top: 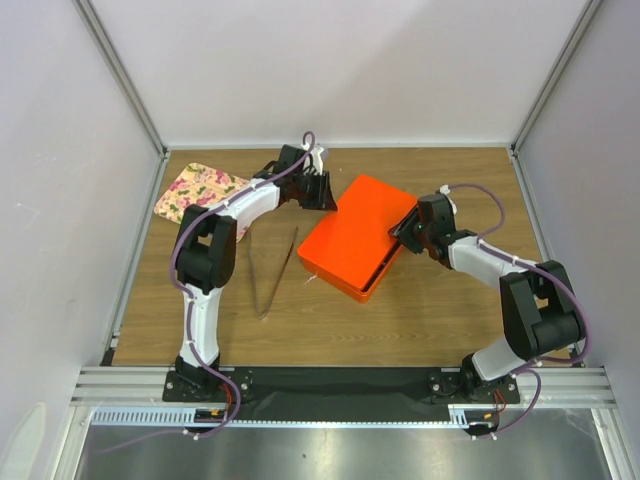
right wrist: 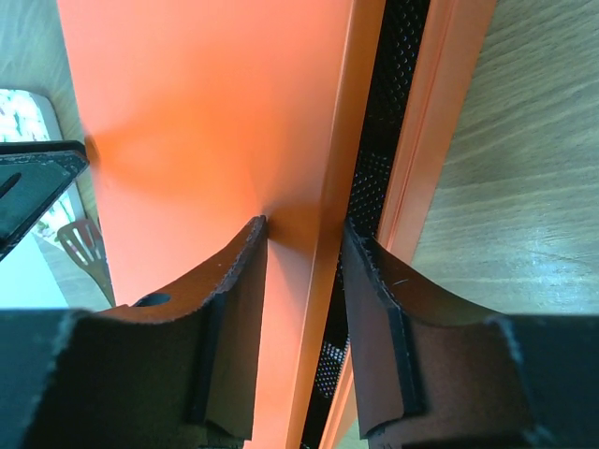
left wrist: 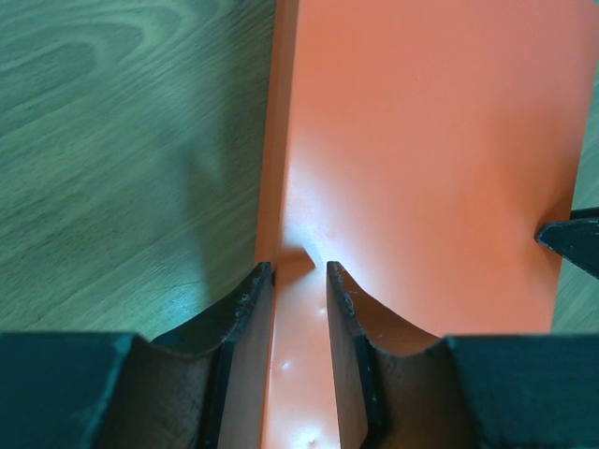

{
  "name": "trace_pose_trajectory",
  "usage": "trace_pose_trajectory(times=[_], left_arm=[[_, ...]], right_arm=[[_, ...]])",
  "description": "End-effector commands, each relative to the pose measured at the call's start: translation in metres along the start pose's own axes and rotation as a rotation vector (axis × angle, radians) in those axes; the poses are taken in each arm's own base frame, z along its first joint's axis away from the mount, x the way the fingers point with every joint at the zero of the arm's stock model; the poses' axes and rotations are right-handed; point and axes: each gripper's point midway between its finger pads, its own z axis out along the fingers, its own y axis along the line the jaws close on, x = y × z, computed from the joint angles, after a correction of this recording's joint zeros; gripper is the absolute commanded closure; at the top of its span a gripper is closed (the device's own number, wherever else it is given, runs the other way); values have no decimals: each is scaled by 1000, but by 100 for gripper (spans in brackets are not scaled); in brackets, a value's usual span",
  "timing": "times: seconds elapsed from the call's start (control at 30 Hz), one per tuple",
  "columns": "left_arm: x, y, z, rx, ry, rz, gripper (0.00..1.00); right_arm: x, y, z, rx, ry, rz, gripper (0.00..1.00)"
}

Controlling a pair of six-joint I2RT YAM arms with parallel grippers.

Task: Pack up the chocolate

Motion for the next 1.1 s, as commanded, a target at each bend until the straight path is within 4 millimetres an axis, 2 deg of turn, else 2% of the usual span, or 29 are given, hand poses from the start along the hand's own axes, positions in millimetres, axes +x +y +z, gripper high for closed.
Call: trace_pose_trajectory(times=[0.0,0.27,0.57,0.73,0.9,1.07], left_arm=[[-7,-30,-6,112,-18,-2,66],[-12,-43,-12,159,-37,-12,66],[-20,-53,-20,181,-54,-9,65],[-17,-56,-18,182,-49,-12,65],[-13,-54,-16,176,-41,-13,65],[-10,-55,-17,173,-37,-11,64]], right_arm=[[-14,11,-4,-63,-58,13,79],[-17,19,-15,-138,-69,43,86],[-31,24,-37,-201,-116,74,92],[-25,14,-38,-177,-104,83,92],[-15,-5,-40,-129,-101,91,91],[-10,-31,-40,-53,-132,94,81]])
